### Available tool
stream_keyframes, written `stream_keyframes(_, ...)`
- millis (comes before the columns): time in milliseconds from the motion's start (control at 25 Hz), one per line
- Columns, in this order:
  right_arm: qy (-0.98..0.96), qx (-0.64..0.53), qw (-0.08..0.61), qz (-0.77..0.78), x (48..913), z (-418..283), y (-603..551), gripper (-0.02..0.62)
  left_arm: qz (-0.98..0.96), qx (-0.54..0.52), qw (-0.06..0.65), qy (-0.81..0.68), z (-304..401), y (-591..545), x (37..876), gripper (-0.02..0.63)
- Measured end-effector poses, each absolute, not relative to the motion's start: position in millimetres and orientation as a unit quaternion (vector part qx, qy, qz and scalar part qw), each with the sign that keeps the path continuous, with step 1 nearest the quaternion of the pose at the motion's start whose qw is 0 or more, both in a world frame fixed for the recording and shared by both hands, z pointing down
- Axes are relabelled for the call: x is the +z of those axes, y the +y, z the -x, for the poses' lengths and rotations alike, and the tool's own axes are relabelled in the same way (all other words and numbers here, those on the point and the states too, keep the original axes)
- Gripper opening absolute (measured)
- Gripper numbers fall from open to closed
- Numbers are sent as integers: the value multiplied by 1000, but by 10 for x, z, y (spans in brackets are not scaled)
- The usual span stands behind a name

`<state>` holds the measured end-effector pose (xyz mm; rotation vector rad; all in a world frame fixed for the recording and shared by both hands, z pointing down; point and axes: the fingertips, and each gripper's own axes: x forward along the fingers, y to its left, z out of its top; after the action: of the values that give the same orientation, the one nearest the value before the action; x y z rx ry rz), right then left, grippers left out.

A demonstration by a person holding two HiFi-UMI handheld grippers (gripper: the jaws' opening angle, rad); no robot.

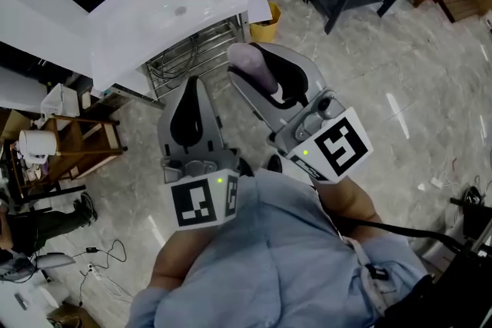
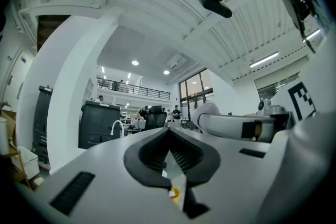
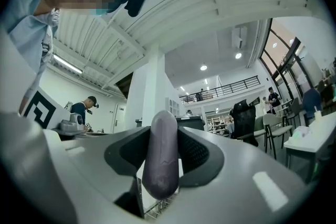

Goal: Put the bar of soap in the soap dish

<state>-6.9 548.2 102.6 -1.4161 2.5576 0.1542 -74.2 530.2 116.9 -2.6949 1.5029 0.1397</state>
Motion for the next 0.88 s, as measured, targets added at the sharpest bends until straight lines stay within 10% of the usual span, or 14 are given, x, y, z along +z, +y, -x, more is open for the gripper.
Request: stream_keyframes(880, 861, 32, 111, 495, 1150, -604, 5498, 152, 870, 18, 5, 493, 380, 5281, 1427, 5)
